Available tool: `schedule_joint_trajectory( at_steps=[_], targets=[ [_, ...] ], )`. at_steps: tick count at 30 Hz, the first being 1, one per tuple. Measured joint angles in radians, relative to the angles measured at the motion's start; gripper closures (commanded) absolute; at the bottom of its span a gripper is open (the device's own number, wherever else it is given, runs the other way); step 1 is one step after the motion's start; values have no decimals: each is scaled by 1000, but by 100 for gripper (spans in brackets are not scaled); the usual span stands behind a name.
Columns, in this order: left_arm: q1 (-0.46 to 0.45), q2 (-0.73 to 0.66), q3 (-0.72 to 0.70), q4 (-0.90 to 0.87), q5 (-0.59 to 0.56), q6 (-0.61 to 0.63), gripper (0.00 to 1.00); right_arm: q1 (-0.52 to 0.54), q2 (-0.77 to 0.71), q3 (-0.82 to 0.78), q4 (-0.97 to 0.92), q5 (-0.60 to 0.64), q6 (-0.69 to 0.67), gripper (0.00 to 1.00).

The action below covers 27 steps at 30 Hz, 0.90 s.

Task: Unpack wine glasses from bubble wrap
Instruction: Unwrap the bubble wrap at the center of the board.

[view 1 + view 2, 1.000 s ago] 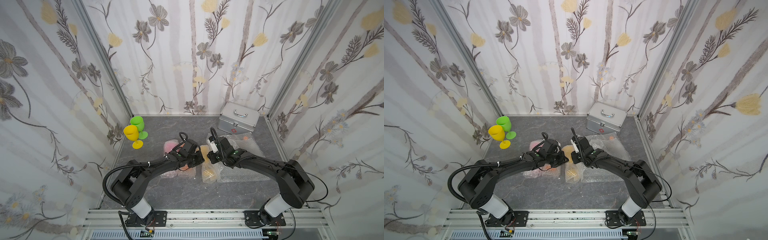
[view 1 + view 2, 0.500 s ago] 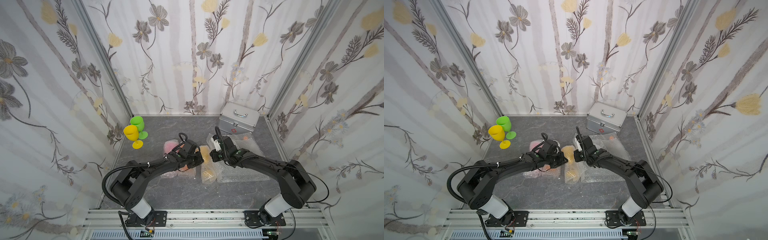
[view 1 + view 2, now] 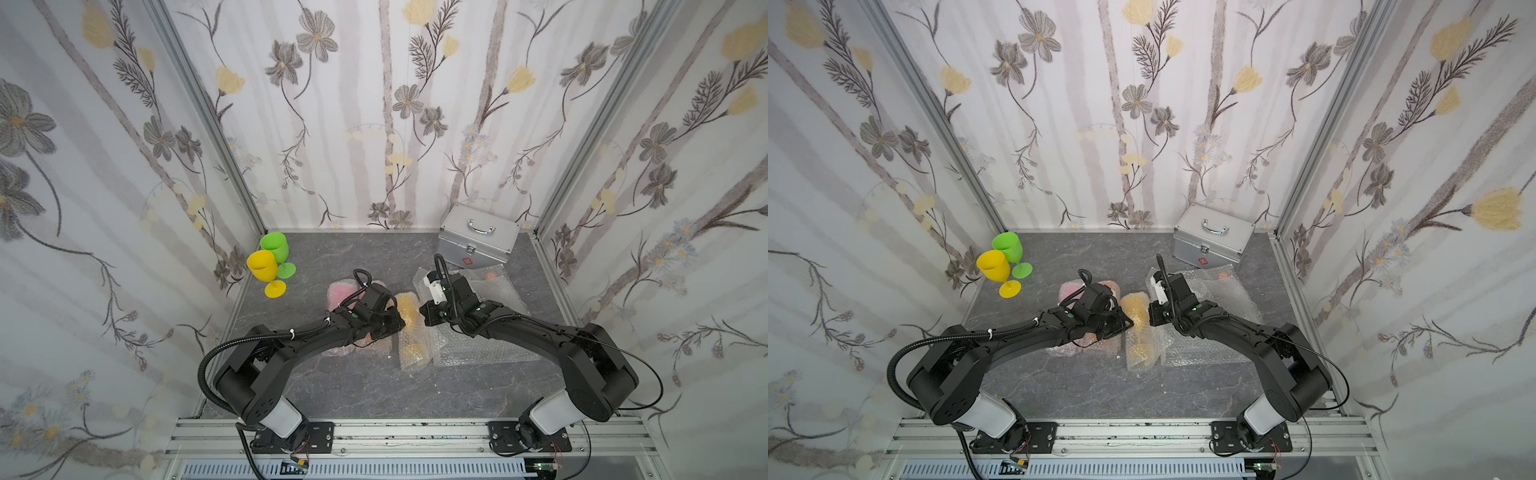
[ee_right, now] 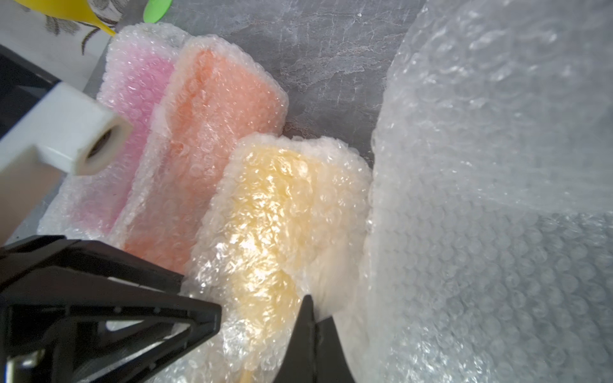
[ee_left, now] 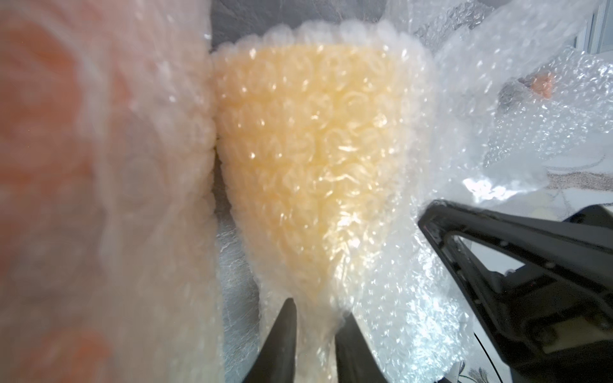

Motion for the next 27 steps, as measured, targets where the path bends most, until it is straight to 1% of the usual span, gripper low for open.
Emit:
schedule_joint_trajectory(
  at_steps=[3,9,15,18,24,26,27],
  targets=[
    [12,-31,-4,-23,-9,0,58,-5,-32,-21,16,-44,3,100],
    [29,-75,14,-68,-25,16,47,-6,-88,-53,63,-142,2,100],
    [28,-34,37,-72,-8,36,35,-6,-138,-74,102,-215,-1,100],
    [24,-4,37,-66,-5,35,31,-6,-140,-82,114,-238,7,100],
    [19,31,40,-28,1,23,30,-6,-137,-93,135,-263,18,100],
    [19,40,40,-3,4,14,30,-6,-133,-96,138,-264,26,100],
    [19,45,40,11,8,8,32,-7,-130,-97,141,-264,26,100]
  ],
)
